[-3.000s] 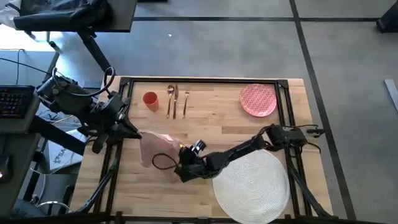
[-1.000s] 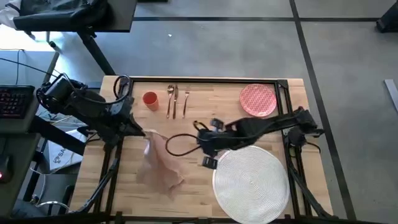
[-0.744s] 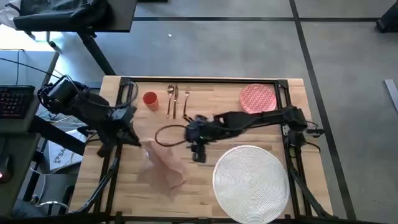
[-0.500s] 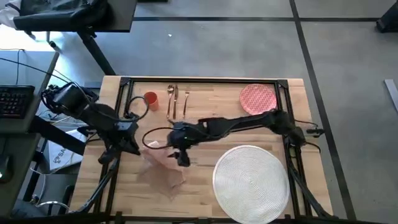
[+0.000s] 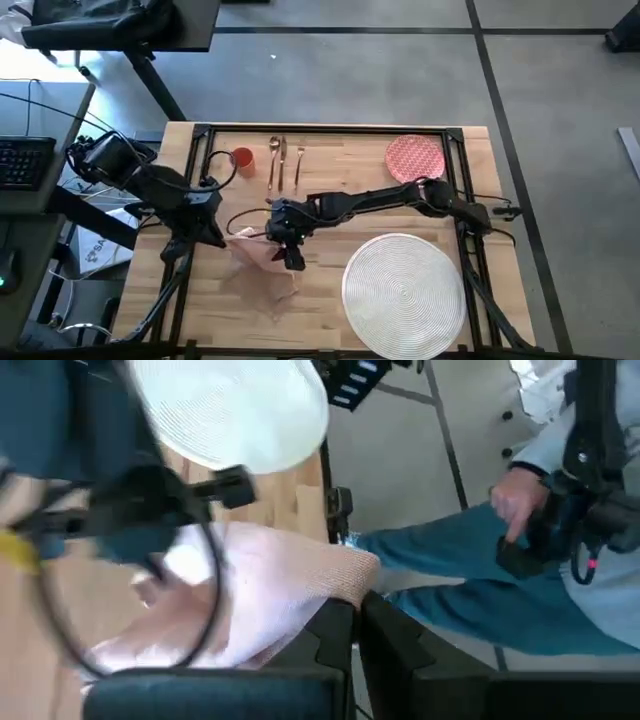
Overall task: Set table place
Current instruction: Fold pink table napkin
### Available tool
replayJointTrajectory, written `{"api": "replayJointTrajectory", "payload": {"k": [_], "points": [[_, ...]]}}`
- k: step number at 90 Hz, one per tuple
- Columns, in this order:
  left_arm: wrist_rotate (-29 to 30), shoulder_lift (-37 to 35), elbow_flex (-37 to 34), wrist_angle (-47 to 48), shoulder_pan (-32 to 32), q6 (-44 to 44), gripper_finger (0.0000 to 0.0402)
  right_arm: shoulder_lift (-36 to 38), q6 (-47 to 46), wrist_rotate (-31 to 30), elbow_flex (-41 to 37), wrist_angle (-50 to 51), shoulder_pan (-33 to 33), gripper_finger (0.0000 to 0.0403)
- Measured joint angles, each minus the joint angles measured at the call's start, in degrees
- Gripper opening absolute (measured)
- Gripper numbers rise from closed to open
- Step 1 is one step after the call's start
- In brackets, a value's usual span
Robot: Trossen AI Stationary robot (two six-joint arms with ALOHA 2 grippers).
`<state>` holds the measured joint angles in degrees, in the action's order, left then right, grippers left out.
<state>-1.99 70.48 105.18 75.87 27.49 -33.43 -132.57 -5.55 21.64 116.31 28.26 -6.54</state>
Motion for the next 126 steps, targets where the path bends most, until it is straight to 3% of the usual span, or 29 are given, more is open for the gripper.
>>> {"api": "replayJointTrajectory", "payload": {"k": [5, 13, 33, 52, 77, 85, 92, 110, 117, 126], "points": [[2.0, -0.4, 1.2, 0.2, 0.0, 0.0, 0.0000, 0.3, -1.6, 0.8, 0.0, 0.4, -0.4, 0.0017], [5.4, -0.7, 3.8, 0.4, -0.1, 0.8, 0.0000, 2.2, -4.1, 2.4, 0.0, 1.6, -0.5, 0.0005], [12.6, -0.7, 9.8, -0.7, -0.1, 5.8, 0.0000, 14.1, -3.9, 4.1, 0.1, 6.4, -1.2, 0.0000], [17.5, -0.2, 10.5, -10.9, -0.6, 13.8, 0.0000, 21.4, -7.0, 5.5, 0.1, 13.9, -3.3, 0.0000], [18.7, 7.6, 10.4, -12.3, -10.4, 27.6, 0.0000, 22.2, -14.0, 2.9, -2.9, 18.4, -8.2, 0.0000], [16.5, 11.4, 10.4, -12.9, -15.3, 34.2, 0.0000, 25.1, -18.2, -2.2, -10.9, 17.4, -9.5, 0.0000], [12.5, 15.4, 10.4, -12.8, -19.6, 39.0, 0.0000, 29.8, -25.3, -5.0, -22.5, 11.2, -10.1, 0.0000], [5.2, 27.2, 10.4, -17.9, -27.6, 50.2, 0.0000, 46.1, -55.2, -19.6, -54.0, -9.2, -11.5, 0.0000], [4.0, 31.6, 10.4, -23.7, -29.8, 52.8, 0.0000, 51.9, -64.9, -25.3, -61.1, -9.6, -12.7, 0.0000], [2.1, 36.4, 10.4, -32.5, -32.0, 53.5, 0.0000, 58.6, -72.5, -28.4, -65.5, -7.0, -14.2, 0.0000]]}}
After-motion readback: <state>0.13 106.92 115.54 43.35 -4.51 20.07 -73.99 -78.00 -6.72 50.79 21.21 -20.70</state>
